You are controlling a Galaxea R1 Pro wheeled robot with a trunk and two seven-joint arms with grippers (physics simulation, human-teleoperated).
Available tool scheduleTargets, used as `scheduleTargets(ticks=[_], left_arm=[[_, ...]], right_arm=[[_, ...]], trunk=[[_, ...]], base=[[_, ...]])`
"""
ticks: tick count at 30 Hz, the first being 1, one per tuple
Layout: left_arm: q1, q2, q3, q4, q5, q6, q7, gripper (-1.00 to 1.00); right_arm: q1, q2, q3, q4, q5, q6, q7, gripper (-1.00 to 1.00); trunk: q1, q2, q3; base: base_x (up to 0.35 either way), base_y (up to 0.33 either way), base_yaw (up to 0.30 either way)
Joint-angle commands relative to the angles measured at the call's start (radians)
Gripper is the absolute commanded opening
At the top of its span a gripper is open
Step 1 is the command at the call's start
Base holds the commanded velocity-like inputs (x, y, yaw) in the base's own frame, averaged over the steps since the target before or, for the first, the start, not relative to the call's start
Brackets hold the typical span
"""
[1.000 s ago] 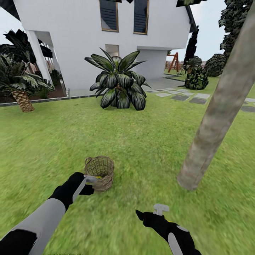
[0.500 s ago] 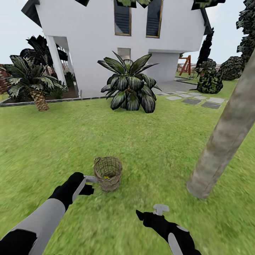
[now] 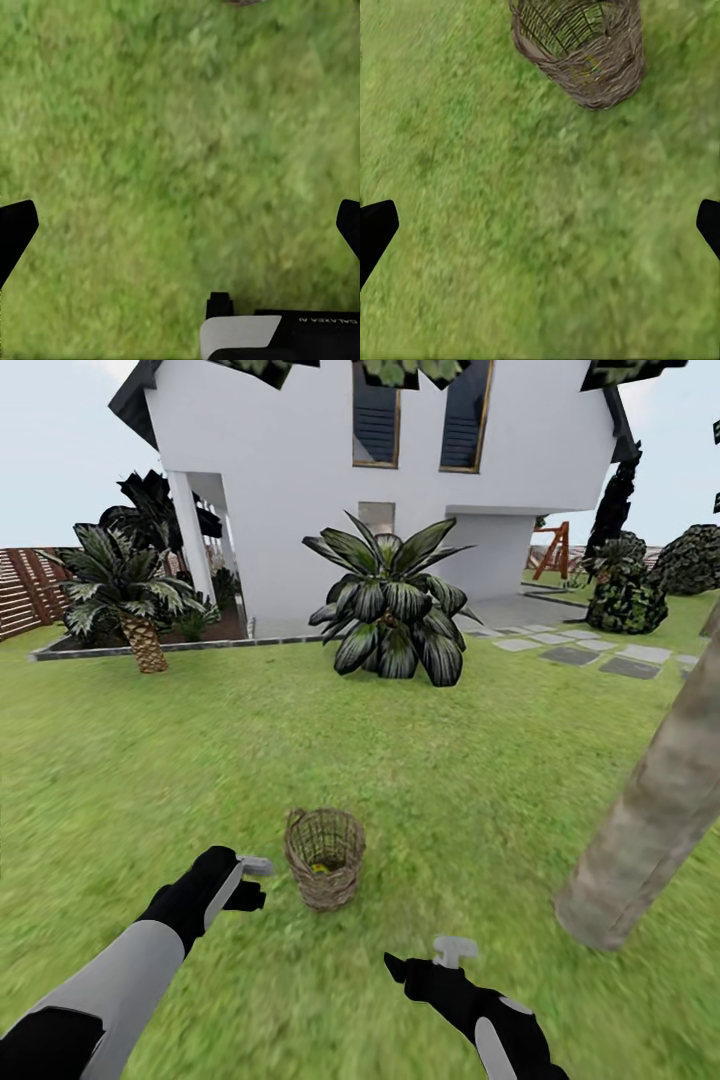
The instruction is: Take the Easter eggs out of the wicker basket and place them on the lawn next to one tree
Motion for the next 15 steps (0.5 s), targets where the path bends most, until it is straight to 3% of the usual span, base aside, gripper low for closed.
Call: scheduleTargets(ticks=[1, 8, 15], left_arm=[[-0.001, 0.002, -0.008, -0.001, 0.011, 0.004, 0.009, 1.00], [-0.001, 0.003, -0.009, -0.001, 0.013, 0.004, 0.008, 1.00], [-0.001, 0.003, -0.010, -0.001, 0.013, 0.004, 0.007, 1.00]], right_arm=[[-0.001, 0.001, -0.001, -0.001, -0.002, 0.005, 0.001, 1.00], [-0.001, 0.001, -0.002, -0.001, -0.002, 0.005, 0.001, 1.00], [-0.001, 0.001, -0.002, -0.001, -0.002, 0.005, 0.001, 1.00]], trunk=[[0.001, -0.002, -0.002], [0.001, -0.002, -0.001], [0.001, -0.002, 0.004]], base=[[0.290, 0.136, 0.022], [0.303, 0.167, -0.006], [0.297, 0.198, -0.179]])
